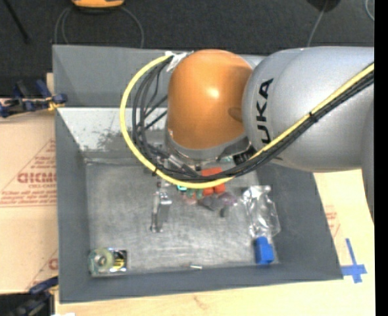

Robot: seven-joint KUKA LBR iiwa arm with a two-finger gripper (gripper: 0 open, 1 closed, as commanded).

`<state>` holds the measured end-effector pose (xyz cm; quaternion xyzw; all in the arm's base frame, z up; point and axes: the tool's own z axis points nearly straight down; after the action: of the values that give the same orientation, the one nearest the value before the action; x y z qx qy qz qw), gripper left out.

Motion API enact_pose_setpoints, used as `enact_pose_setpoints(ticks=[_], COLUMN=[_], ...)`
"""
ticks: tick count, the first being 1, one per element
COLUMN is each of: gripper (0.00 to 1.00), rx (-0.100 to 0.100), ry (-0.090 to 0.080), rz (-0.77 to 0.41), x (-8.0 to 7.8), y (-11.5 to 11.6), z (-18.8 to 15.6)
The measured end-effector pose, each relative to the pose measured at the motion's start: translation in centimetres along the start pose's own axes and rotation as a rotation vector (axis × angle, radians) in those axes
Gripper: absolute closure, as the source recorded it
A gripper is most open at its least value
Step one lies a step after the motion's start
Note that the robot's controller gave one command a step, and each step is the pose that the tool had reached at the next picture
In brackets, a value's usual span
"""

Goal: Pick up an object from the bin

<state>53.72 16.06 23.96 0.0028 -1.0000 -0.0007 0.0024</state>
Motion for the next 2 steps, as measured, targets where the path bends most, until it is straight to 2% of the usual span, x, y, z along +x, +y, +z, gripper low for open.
enact_pose_setpoints(ticks=[1, 2], gripper=[0.00, 0.00], rx=[0.000, 0.006], ry=[-0.019, -0.007], rz=[-0.071, -0.348], x=[-1.8, -1.4], y=[0.9, -8.9], z=[-9.6, -7.1])
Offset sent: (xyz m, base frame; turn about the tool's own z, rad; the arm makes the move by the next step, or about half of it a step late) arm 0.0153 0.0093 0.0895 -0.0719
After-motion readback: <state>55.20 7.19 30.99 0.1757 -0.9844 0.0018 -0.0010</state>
